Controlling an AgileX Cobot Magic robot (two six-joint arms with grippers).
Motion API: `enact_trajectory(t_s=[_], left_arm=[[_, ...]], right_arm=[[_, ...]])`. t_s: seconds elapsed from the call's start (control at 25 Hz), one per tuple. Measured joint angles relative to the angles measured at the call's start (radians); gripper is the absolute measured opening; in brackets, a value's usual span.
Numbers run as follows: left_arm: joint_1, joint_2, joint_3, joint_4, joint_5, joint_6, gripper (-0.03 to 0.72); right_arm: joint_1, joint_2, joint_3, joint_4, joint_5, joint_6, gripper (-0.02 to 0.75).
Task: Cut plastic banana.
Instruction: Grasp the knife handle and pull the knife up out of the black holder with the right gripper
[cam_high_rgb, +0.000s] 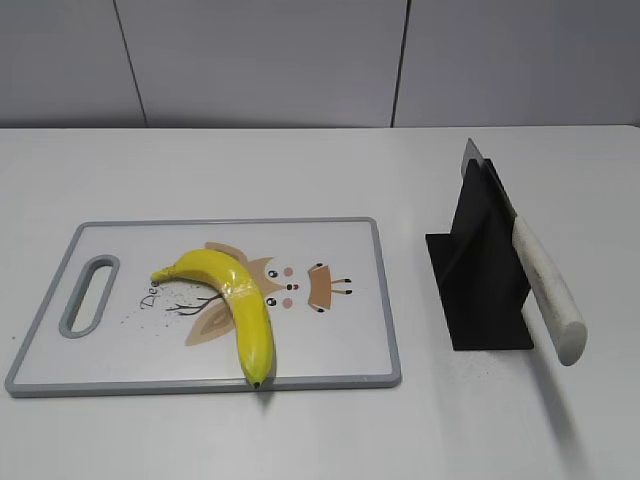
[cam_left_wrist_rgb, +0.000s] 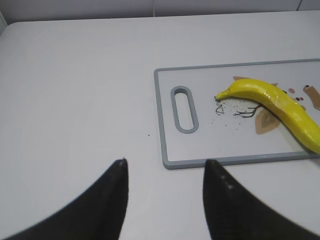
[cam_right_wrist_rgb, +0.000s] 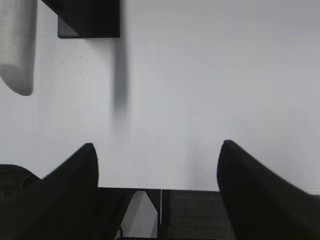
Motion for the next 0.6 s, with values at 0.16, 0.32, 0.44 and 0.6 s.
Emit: enact_trajectory(t_s=[0.16, 0.32, 0.44, 0.6], left_arm=[[0.000, 0.000, 0.000, 0.000, 0.000, 0.000, 0.472], [0.000, 0.000, 0.000, 0.000, 0.000, 0.000, 0.472], [0.000, 0.000, 0.000, 0.000, 0.000, 0.000, 0.472], [0.000, 0.000, 0.000, 0.000, 0.000, 0.000, 0.472]], right_arm=[[0.115, 0.079, -0.048, 0.001, -0.024, 0.030, 0.586], [0.262, 0.187, -0.082, 0.001, -0.033, 0.072, 0.586], [0.322, 0.286, -0.123, -0.008, -0.045, 0.114, 0.586], [0.330, 0.436, -0.201, -0.004, -0.053, 0.193, 0.585]])
